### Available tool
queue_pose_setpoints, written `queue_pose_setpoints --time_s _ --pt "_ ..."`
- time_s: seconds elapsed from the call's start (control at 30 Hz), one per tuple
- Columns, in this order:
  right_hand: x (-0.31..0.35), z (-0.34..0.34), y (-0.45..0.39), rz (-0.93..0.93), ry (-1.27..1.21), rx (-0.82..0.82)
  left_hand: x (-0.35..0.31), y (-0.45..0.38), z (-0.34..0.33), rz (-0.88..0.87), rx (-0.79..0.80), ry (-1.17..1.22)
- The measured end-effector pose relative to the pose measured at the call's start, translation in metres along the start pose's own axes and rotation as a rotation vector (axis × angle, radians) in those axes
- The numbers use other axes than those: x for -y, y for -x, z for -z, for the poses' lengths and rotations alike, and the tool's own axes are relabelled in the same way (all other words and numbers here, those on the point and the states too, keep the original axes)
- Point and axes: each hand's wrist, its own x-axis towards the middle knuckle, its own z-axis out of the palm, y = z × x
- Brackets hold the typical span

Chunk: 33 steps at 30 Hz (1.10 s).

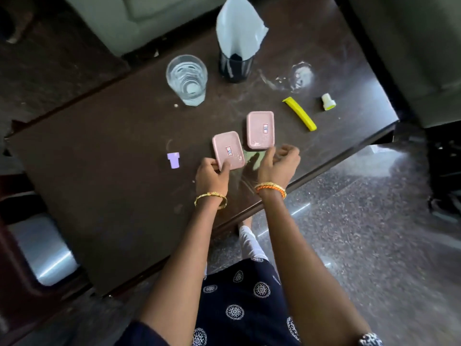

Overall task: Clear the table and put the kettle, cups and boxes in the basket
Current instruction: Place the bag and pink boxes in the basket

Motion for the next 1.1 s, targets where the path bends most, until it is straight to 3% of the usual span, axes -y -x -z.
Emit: queue_pose_setpoints --time_s 0.1,0.3,0.6,0.83,1.1 --pt "0.0 0.003 -0.037 -0.103 -0.031 0.142 -0.008 -0.004 -0.009 0.037 -0.054 0.006" --pt "0.006 -0.002 -0.071 -0.142 0.089 0.454 -0.007 -0.012 -0.016 0.209 -0.049 0.114" --pt "-0.009 0.0 -0.073 -0.16 0.059 0.445 -0.001 -0.019 -0.02 0.2 -0.03 0.278" --pt "-0.001 0.015 -0.06 -0.225 -0.237 0.424 0.006 -0.015 0.008 0.175 -0.062 0.435" --pt "0.026 0.015 0.008 -0.171 -0.218 0.901 0.027 0.007 0.067 0.136 0.02 0.694"
